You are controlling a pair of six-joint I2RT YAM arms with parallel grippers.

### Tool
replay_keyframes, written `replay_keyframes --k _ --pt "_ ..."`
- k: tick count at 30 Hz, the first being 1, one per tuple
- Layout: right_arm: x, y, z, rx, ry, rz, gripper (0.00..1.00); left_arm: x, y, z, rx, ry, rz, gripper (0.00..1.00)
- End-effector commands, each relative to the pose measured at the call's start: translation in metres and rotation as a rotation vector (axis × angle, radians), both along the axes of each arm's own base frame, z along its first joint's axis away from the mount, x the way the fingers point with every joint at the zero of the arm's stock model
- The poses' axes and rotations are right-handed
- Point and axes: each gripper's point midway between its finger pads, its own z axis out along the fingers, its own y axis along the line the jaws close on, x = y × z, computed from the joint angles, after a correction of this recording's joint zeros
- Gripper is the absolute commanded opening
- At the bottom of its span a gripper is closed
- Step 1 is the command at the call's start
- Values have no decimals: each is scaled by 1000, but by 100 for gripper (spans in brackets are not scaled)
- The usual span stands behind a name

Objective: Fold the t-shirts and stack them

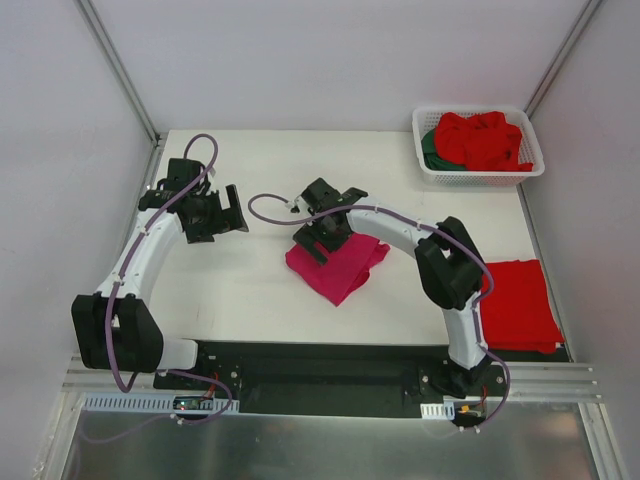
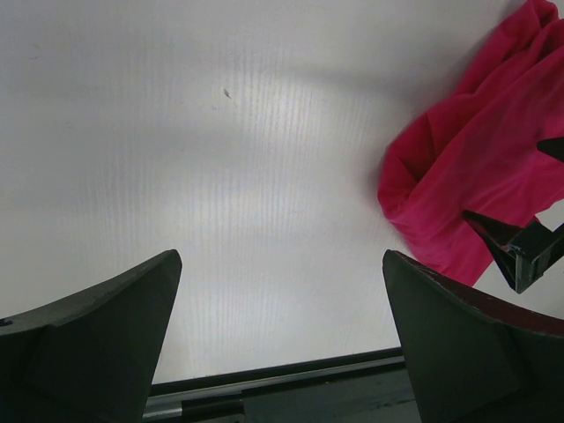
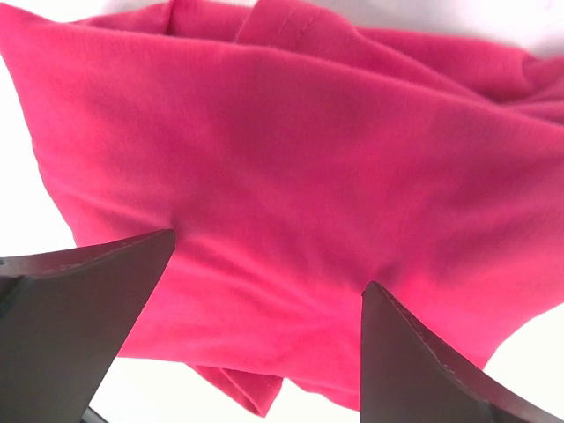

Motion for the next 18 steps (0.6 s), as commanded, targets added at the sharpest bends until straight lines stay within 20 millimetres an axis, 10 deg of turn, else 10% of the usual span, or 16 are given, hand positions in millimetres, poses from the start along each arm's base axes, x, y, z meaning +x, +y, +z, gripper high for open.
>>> replay_keyframes --k 1,18 --pt "11 7 9 -6 -53 55 96 2 2 3 4 0 15 99" --pt "1 -7 -14 -80 8 103 96 0 1 -3 -3 21 14 99"
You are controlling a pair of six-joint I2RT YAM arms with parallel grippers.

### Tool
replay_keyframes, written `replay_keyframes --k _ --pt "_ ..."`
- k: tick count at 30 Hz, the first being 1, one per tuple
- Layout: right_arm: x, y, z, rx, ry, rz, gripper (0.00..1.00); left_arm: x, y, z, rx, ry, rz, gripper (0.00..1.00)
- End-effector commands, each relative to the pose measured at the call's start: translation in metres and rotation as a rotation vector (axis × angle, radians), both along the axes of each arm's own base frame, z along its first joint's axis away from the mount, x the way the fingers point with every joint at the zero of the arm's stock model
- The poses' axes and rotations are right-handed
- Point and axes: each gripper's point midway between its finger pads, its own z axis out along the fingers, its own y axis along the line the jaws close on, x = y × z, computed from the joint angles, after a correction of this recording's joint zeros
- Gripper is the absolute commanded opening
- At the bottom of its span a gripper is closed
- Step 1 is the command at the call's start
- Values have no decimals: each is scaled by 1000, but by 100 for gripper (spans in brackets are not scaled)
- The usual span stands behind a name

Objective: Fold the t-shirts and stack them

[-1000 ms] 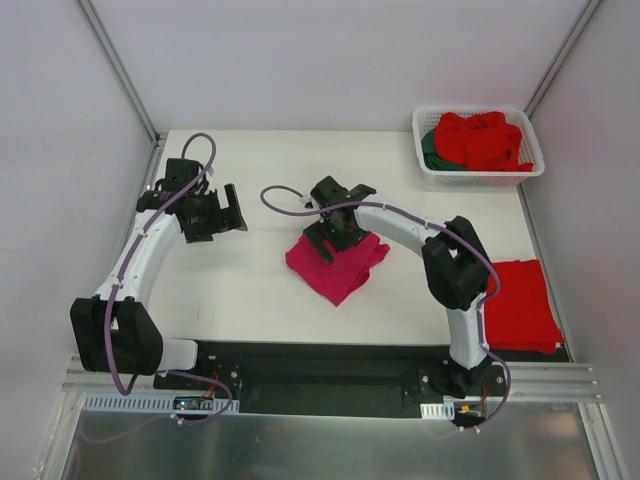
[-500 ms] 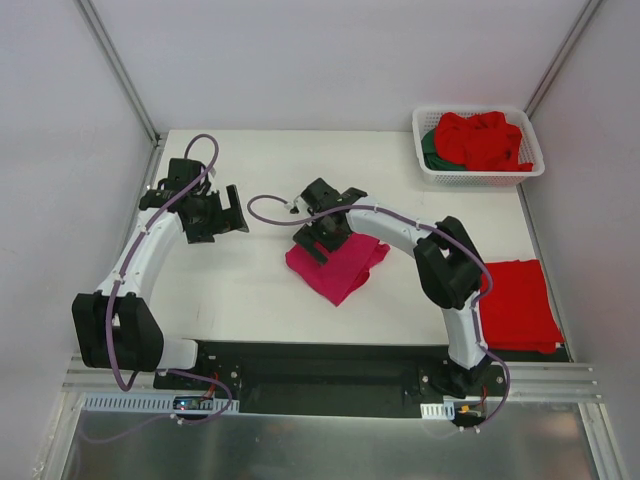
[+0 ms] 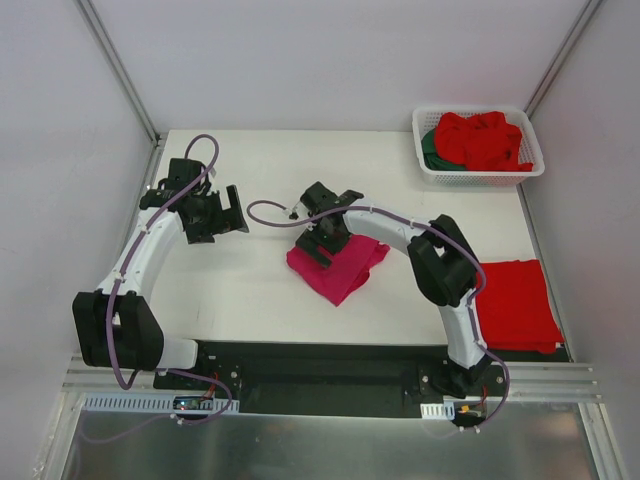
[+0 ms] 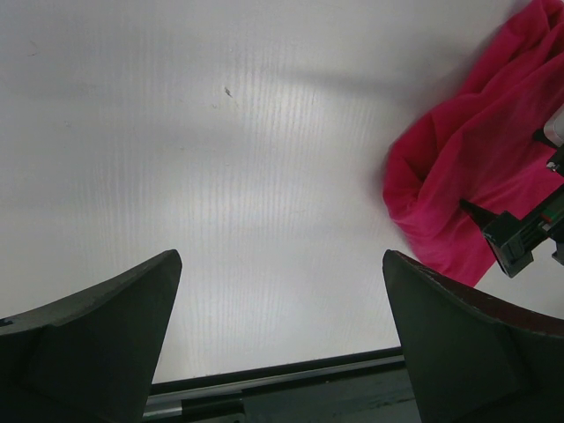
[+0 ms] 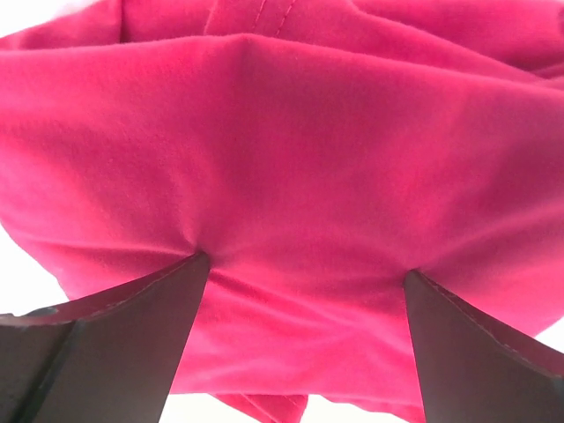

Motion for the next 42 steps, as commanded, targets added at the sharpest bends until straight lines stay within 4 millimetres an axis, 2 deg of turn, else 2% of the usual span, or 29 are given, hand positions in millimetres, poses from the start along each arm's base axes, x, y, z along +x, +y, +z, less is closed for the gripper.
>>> replay_keyframes --k 1,11,14,22,29,34,37,42 --pt "-6 2 0 -2 28 17 96 -1 1 0 -2 8 13 99" --pt "-4 -4 -14 -43 43 -74 96 -2 0 -1 -7 12 6 99" --pt "-1 -12 -17 -63 60 -155 96 -3 0 -1 -5 13 9 99" --pt "5 -18 -14 32 127 -433 96 -3 -1 0 -10 13 6 99" --pt "24 -66 -13 -77 77 -637 96 -3 -2 -1 -16 12 2 99" --pt "26 -87 -15 -79 92 -773 96 -3 -3 0 -16 8 -2 99" --pt "25 -94 -20 -52 121 -849 96 -3 -3 1 -19 7 -2 99" --pt "24 -91 -22 15 155 -945 96 -3 -3 2 -21 4 -3 99"
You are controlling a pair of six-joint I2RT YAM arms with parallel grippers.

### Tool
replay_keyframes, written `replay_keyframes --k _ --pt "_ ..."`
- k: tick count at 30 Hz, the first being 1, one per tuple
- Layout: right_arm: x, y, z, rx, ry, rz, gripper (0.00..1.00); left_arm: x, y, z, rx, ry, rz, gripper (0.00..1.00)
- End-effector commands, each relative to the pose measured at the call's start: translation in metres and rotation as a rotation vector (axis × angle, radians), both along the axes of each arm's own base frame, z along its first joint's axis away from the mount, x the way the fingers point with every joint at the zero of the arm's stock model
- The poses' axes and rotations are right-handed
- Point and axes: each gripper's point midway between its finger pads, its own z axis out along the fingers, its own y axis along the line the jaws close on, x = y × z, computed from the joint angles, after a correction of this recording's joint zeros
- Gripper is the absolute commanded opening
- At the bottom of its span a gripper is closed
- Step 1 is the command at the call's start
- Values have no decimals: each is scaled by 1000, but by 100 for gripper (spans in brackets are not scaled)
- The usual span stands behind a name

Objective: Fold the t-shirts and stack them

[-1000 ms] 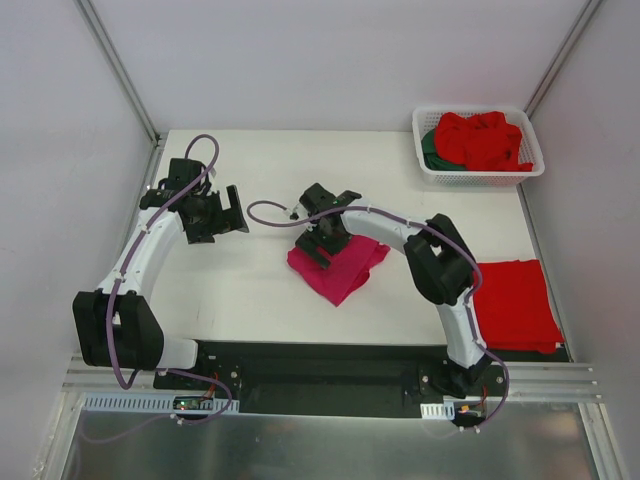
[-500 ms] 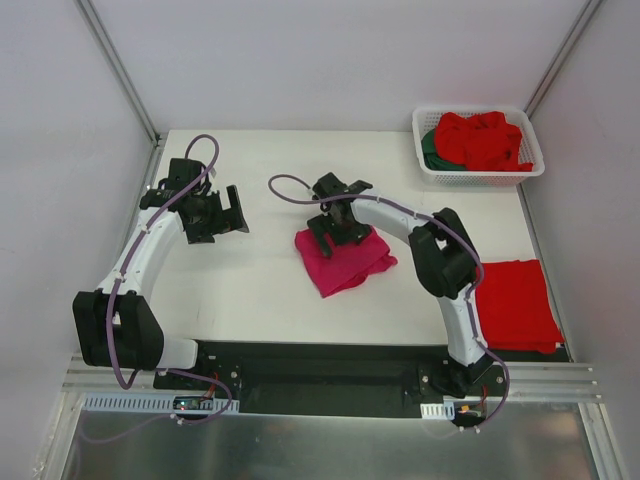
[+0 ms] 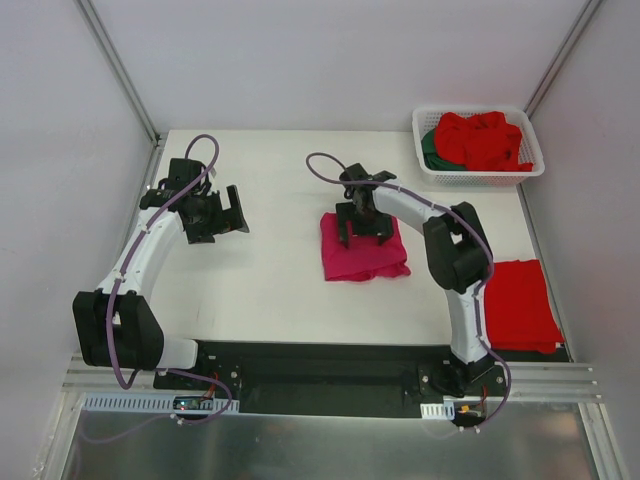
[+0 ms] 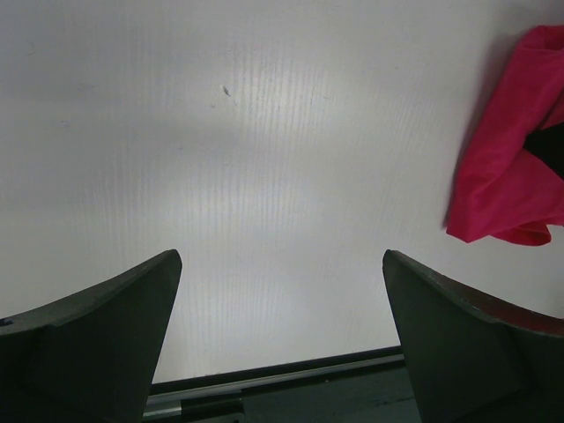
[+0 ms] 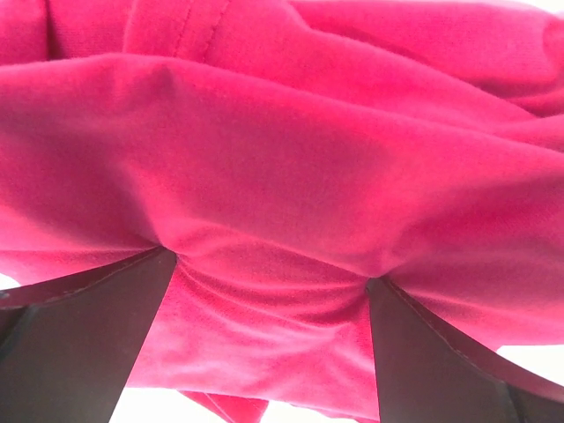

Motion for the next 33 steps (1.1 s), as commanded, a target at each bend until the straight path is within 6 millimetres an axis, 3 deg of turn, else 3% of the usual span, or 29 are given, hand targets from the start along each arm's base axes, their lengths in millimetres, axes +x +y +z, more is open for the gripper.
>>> replay_keyframes --k 1,7,10,14,16,20,25,29,33 --pt "-9 -11 -8 20 37 -144 96 -4 -3 3 -19 2 -1 99" --pt "-10 -13 -6 61 33 -231 96 -4 -4 5 -28 -3 0 99" --pt "-7 -15 10 67 -7 -223 96 -4 -4 6 -29 -6 -2 99" --pt "-2 -17 55 46 -112 -160 96 -4 -6 7 -37 -7 -7 99" --pt "4 -17 86 23 -195 -116 96 -4 -7 7 -45 -3 -8 99" --pt "26 -36 120 -119 -364 0 96 -3 -9 8 -53 -5 -14 99" --pt "49 -45 120 -232 -458 68 96 -4 -10 8 -54 -11 -20 99" --pt "62 -52 102 -315 -479 94 97 -5 -10 8 -55 -12 -20 99" --pt "77 -58 97 -345 -491 71 99 -7 -9 6 -51 -13 -21 99"
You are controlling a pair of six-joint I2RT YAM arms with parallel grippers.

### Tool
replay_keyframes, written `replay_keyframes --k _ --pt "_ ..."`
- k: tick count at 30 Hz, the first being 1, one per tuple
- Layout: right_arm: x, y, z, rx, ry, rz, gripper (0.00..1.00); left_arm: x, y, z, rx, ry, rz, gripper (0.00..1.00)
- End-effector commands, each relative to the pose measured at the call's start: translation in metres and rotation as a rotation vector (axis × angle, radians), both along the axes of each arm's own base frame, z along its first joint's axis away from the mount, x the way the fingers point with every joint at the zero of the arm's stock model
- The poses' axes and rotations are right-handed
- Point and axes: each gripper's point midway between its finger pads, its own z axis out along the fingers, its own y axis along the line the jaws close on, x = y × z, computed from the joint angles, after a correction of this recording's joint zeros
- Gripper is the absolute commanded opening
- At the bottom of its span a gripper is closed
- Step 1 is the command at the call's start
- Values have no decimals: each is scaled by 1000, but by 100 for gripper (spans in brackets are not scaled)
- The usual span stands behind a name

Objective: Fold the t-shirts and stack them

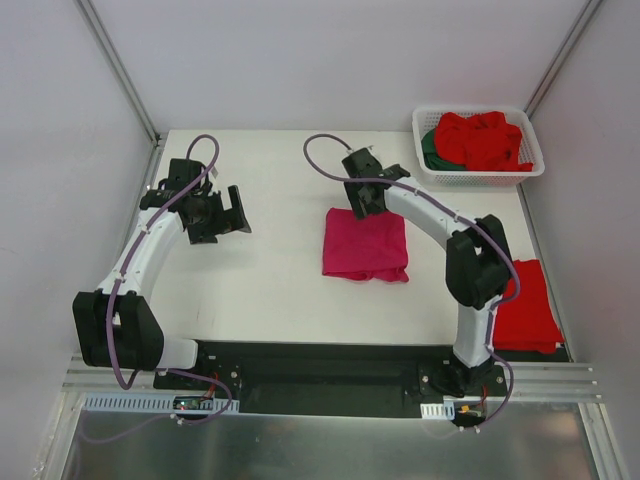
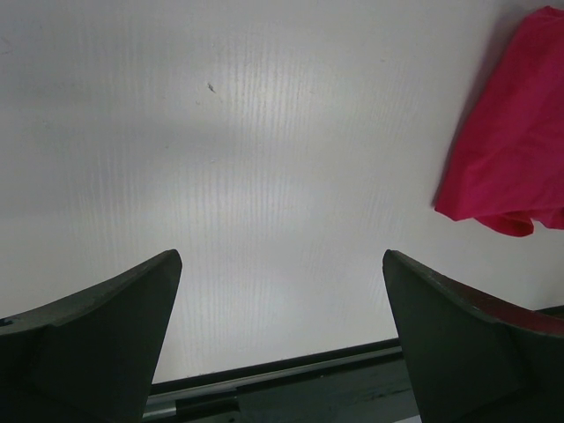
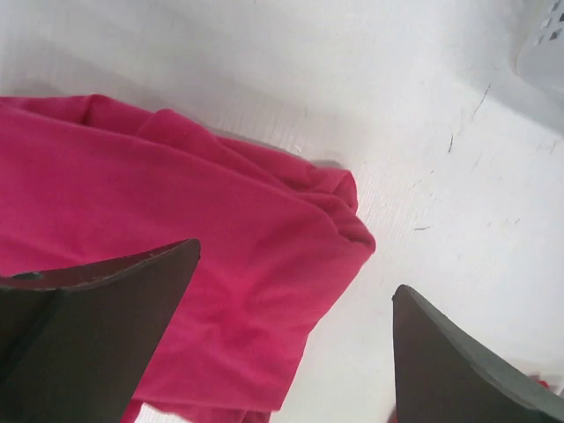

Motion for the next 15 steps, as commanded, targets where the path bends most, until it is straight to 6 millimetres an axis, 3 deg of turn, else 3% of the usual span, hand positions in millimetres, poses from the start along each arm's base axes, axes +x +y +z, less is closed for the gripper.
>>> replay_keyframes --k 1,4,15 --pt "23 -10 -2 -62 -48 -20 93 -6 -3 5 -20 -14 -3 99" --pt "24 -9 -18 -15 9 -25 86 -8 -2 2 -15 -7 -4 99" --pt "20 -9 -60 72 140 -41 89 -8 -3 -2 -17 5 -5 99"
